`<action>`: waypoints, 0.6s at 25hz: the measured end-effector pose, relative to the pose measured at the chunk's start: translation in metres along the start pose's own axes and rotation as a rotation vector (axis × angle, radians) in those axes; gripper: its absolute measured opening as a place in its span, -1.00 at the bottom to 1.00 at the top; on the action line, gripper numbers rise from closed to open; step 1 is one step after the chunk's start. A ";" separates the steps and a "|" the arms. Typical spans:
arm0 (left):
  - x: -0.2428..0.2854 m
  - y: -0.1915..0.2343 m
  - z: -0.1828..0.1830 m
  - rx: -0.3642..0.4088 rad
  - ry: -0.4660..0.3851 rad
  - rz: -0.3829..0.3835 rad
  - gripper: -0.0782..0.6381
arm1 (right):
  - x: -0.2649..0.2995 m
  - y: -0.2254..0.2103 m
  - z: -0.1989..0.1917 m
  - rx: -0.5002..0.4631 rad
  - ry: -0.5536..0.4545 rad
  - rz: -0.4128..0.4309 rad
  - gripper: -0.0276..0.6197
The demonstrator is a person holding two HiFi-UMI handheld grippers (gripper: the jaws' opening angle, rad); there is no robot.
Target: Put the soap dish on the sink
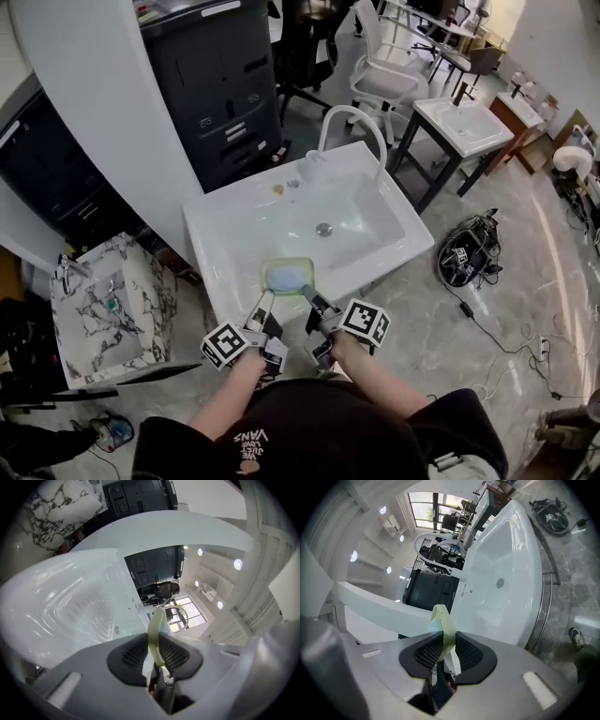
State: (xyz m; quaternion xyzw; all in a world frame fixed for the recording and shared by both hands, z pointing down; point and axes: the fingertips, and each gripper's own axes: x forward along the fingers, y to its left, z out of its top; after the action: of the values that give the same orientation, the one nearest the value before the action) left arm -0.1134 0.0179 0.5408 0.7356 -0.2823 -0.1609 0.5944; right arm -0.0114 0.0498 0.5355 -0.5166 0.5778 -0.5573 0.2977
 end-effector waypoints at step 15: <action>0.054 -0.013 -0.010 -0.019 -0.202 0.050 -0.45 | 0.026 -0.004 0.067 -0.050 0.196 0.045 -0.67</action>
State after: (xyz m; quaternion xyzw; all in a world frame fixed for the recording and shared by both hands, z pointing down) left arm -0.0625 -0.0054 0.5354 0.7027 -0.3574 -0.2222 0.5737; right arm 0.0435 0.0042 0.5314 -0.4540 0.6293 -0.5837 0.2391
